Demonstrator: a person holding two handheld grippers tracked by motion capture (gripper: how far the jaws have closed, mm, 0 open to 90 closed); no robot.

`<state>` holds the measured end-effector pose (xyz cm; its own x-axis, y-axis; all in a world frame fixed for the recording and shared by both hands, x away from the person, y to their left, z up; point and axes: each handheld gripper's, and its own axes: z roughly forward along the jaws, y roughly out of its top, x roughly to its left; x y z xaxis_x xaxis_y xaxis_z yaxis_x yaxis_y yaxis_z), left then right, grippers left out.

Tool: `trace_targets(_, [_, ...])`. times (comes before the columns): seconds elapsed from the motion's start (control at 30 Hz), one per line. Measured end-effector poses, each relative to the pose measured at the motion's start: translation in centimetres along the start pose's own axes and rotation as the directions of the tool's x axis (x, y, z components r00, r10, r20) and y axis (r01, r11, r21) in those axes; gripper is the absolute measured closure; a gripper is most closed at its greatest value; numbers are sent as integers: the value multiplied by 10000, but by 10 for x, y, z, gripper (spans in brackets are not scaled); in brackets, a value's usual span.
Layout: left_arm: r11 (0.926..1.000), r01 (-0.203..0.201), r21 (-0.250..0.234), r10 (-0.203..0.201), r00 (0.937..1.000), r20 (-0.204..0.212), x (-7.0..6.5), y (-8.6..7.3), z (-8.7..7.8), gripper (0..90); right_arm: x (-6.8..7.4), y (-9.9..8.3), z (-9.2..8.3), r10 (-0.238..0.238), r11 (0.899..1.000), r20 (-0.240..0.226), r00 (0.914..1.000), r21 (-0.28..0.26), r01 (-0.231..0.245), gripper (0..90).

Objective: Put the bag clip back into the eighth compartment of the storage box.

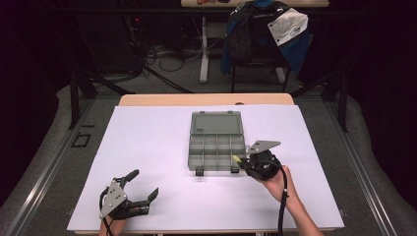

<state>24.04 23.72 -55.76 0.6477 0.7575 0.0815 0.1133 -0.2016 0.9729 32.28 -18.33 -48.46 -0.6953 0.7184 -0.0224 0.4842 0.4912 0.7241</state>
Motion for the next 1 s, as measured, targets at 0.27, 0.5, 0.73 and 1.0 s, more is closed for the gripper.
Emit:
trace_targets(0.27, [10000, -81, 32, 81, 10000, 33, 0, 0, 0, 101, -6, 1, -2, 82, 10000, 46, 10000, -13, -82, 806])
trace_targets(0.5, [10000, -62, 1, 62, 10000, 32, -1, 0, 0, 102, -11, 1, 0, 147, 9999, 95, 9998, -38, -146, 806])
trace_targets(0.73, [9999, -99, 34, 98, 9999, 70, -1, 1, 1, 102, -18, 2, 2, 207, 9998, 166, 9996, 25, -208, 805])
trace_targets(1.0, [9999, -134, 76, 134, 9999, 94, -1, 1, 2, 102, -23, 3, 4, 84, 10000, 143, 9999, 23, -84, 805])
